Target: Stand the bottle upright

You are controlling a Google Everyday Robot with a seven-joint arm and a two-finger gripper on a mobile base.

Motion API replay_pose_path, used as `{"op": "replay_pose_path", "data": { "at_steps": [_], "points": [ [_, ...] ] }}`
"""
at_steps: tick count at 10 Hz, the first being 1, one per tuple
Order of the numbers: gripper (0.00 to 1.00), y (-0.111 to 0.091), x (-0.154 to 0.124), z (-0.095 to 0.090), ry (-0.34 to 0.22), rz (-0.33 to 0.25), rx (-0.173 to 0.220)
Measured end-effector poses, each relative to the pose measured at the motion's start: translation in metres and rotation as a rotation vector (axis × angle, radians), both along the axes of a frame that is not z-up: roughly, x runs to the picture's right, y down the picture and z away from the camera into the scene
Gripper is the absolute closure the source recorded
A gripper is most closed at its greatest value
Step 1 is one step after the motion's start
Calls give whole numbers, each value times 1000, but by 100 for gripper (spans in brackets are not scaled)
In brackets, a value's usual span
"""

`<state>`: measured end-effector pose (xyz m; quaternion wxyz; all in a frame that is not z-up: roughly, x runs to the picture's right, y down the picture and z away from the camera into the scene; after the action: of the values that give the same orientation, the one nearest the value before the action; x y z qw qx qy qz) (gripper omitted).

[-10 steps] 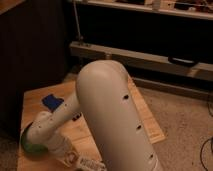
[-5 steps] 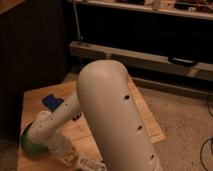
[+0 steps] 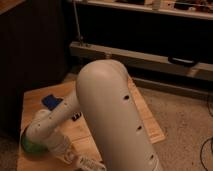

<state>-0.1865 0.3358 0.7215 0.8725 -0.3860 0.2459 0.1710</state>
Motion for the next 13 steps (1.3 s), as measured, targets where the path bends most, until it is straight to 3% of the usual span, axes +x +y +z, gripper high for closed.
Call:
{"op": "replay_pose_path", "data": {
  "at_steps": [1, 4, 6, 10, 13],
  "points": [
    [82, 1, -1, 1, -2, -1, -4],
    [83, 2, -1, 2, -4, -3, -11],
    [83, -9, 5, -3, -1, 31, 13],
    [83, -63, 34, -40, -5, 193, 148],
    [83, -111, 54, -69, -32, 329, 278]
  ]
}}
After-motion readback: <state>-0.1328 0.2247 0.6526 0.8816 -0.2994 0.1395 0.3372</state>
